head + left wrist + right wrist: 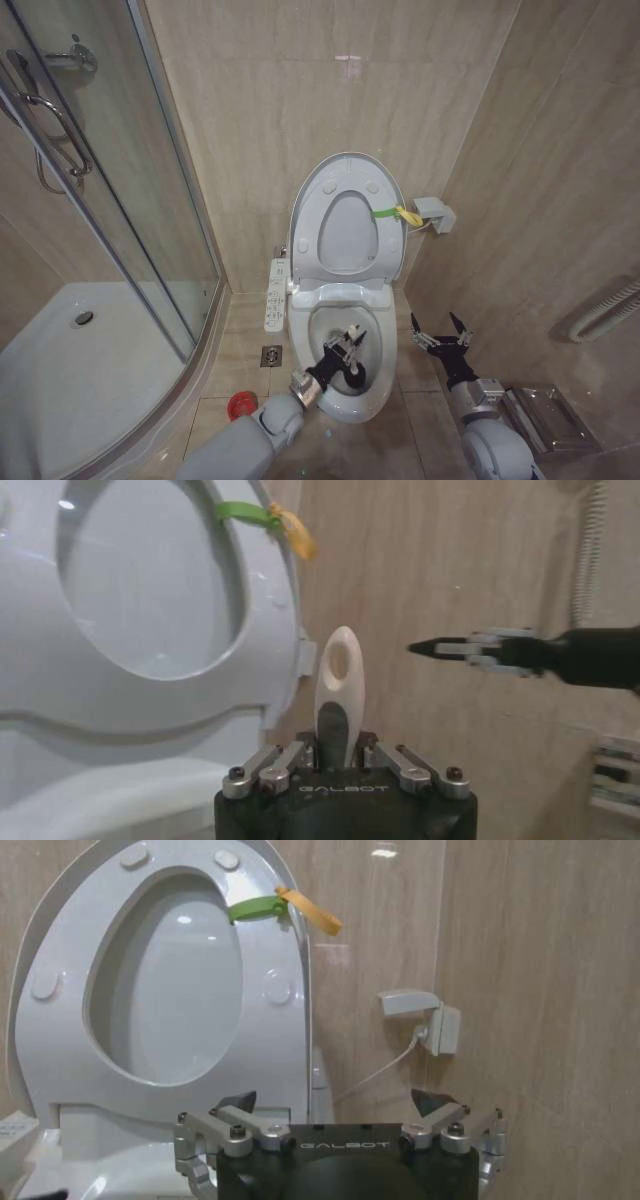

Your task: Open the toilet lid, clean the toilet bowl with a toilet brush, close the toilet lid, and flush.

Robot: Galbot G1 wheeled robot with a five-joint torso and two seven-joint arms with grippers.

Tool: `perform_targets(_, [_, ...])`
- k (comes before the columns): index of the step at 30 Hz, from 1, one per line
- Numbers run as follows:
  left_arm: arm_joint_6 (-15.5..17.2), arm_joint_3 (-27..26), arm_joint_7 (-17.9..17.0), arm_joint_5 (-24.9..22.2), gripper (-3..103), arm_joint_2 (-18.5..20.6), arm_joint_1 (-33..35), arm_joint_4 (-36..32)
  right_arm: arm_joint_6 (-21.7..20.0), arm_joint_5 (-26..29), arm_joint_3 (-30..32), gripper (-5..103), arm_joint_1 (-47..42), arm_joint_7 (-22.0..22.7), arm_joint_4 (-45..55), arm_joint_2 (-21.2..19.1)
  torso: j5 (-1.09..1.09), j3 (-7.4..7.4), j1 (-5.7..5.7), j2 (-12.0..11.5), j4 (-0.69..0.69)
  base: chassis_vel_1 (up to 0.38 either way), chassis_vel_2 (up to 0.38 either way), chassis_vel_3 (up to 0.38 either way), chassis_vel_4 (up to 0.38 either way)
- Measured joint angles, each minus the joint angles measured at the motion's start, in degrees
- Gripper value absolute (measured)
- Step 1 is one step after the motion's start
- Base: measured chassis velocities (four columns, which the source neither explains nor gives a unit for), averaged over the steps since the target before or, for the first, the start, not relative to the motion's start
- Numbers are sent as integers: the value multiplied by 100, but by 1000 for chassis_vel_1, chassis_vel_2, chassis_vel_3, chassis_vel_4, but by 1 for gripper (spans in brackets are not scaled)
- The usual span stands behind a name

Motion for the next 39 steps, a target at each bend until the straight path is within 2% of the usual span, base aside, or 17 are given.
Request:
perform_targets(3, [-33,-25,30,15,23,-28,19,101,0,0,0,100,0,0,0,0,0,0,0,0,0,0,0,0,0])
perform_targets(10, [-338,-335,353,-65,23,-323,-252,1123,0,0,0,100,0,0,0,0,0,0,0,0,-1,0,0,0,0])
perform_targets(13, [-367,-393,400,-99,20,-348,-330,1343,0,0,0,100,0,0,0,0,1,1,1,0,0,0,0,0,0])
perform_targets(17, [-382,-413,408,-123,20,-322,-368,1350,0,0,0,100,0,0,0,0,1,0,1,0,-1,0,0,0,0])
perform_targets(20, [-367,-376,371,-126,20,-256,-339,1099,0,0,0,100,0,0,0,0,1,1,1,0,0,0,0,0,0])
perform_targets(24, [-227,-190,244,-140,20,-112,-192,422,0,0,0,100,0,0,0,0,0,0,0,0,0,0,0,0,0])
perform_targets(28, [-198,-131,231,-124,20,-109,-129,287,0,0,0,100,0,0,0,0,0,0,0,0,0,0,0,0,0])
perform_targets(34, [-247,-190,296,-43,20,-222,-139,697,0,0,0,100,0,0,0,0,1,0,0,0,0,0,0,0,0])
perform_targets(39, [-424,-402,437,-11,20,-377,-290,1493,0,0,0,100,0,0,0,0,1,1,0,0,0,0,0,0,0])
